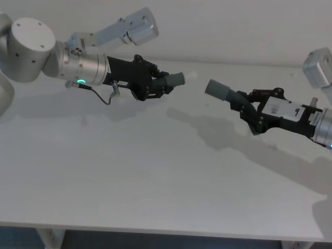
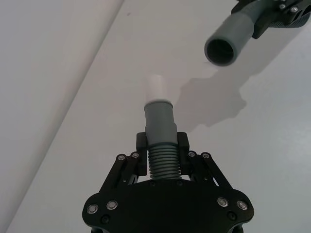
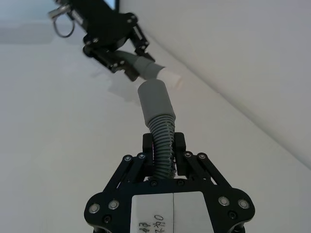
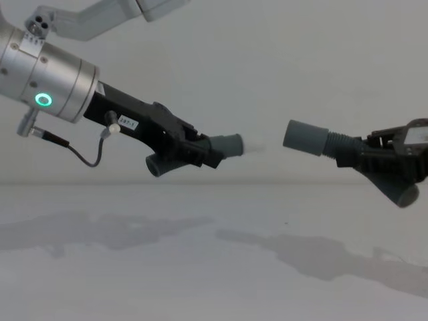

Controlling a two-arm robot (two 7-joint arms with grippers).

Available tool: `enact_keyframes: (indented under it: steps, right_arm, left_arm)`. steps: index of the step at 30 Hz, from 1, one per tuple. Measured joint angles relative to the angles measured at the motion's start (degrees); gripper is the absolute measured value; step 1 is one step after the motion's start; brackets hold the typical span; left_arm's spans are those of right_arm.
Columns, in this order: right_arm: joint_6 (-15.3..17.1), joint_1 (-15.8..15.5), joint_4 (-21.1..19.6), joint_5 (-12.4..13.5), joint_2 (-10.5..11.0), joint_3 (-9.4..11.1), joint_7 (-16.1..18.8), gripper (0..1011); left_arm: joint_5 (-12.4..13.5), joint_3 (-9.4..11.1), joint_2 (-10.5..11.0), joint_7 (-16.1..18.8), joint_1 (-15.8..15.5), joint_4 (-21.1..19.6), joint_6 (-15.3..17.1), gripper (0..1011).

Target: Use both hands to pick up one end of the pipe from the table, align the ends, and insert them.

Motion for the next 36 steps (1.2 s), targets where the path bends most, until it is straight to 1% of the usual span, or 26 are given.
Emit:
enact_keyframes:
  steps: [3,4,5,11,24,31,36]
  right_arm:
    - [-0.8,0.63,0.62,0.14,0.92,-0.67,2.06,244]
    - [-0.8,0.63,0.62,0.14,0.92,-0.67,2.06,244]
    - [-1.22,0.98,1.01,0.18,1.53,-1.12,3.19,244]
    - [-1.76,1.38,1.34,0.16,2.43,-1.83,4.32,244]
    - [-2.28,1.65,1.39,-0.42,3.62,-2.98,4.66,244]
    - [-2.56,1.76,1.39,-0.5,3.96,-3.37,4.65,244]
    - [-2.75,1.93,1.54,-0.5,4.2,-3.67,4.64,244]
  left_arm:
    - [-0.43,0.2,0.22,-0.95,-0.36,-0.2,-0.17,347]
    - [-0.58,0.23,0.27,-1.22,-0.42,-0.26,-0.2,347]
    - [-0.92,0.34,0.42,-1.79,-0.55,-0.47,-0.24,347]
    - [-2.03,0.56,0.86,-3.09,-0.64,-1.33,-0.16,347]
    - [-4.07,0.81,1.7,-4.32,0.03,-3.11,0.9,347]
    - [-4.81,1.03,1.7,-4.54,0.12,-2.97,1.1,347]
    - [-5.21,1.34,1.43,-4.7,-0.02,-2.11,1.11,347]
